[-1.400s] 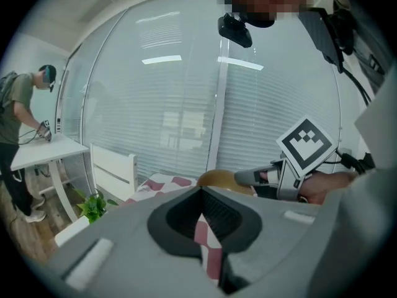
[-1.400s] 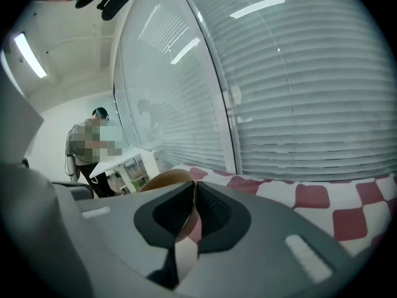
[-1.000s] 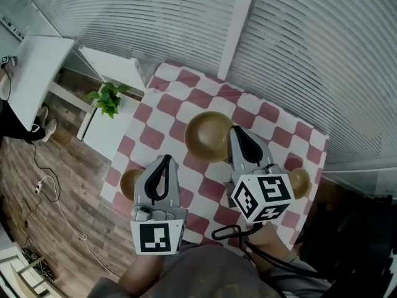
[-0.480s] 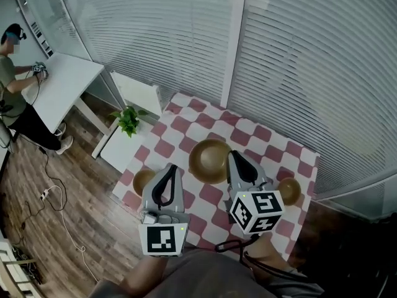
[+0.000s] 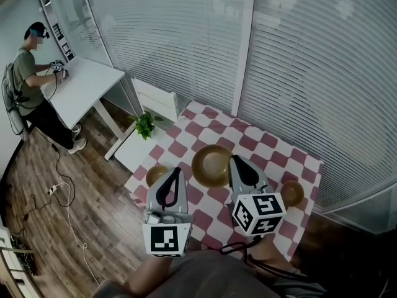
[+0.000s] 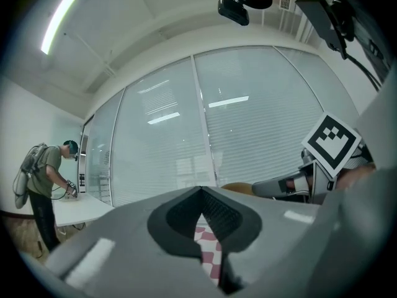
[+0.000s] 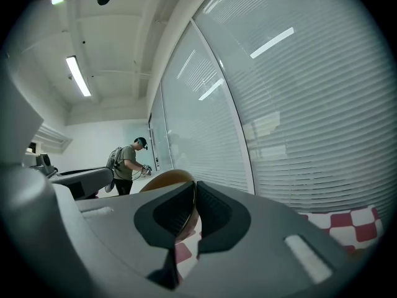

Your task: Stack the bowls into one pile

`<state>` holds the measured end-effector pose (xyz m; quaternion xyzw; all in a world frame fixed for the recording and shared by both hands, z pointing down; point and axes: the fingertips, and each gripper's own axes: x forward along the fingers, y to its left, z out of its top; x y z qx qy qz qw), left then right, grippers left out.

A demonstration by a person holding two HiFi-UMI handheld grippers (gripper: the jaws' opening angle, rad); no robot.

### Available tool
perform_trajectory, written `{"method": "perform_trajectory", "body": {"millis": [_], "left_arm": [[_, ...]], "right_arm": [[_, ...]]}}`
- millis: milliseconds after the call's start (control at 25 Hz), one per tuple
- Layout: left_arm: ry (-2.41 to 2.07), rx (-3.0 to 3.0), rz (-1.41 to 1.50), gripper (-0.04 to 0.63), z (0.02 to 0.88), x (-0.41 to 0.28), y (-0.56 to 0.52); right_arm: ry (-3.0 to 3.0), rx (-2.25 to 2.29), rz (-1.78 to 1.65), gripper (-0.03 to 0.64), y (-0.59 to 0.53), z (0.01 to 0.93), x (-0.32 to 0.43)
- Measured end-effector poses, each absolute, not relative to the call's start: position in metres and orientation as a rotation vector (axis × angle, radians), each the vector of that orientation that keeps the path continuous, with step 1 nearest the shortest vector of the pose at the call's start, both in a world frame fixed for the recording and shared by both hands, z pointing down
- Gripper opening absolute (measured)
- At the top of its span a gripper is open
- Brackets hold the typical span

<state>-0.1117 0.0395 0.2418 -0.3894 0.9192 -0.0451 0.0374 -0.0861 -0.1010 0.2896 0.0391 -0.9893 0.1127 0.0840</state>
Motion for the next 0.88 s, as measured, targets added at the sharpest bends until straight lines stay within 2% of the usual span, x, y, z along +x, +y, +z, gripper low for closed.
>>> {"method": "perform_trajectory", "body": {"millis": [280,880], "left_arm": [[2.850,-1.114,-0.129,0.000,0.241,-0.119,0.069],[3.002,-0.806,-0.170,0.000,0.251,-0.199,0.195]], "right_arm": [[-2.946,0.024,0.313,0.040,-0.070,0.289,-0.099],[-2.902,-0.295,0.302,0.040,0.059,0.302,-0.206]]}}
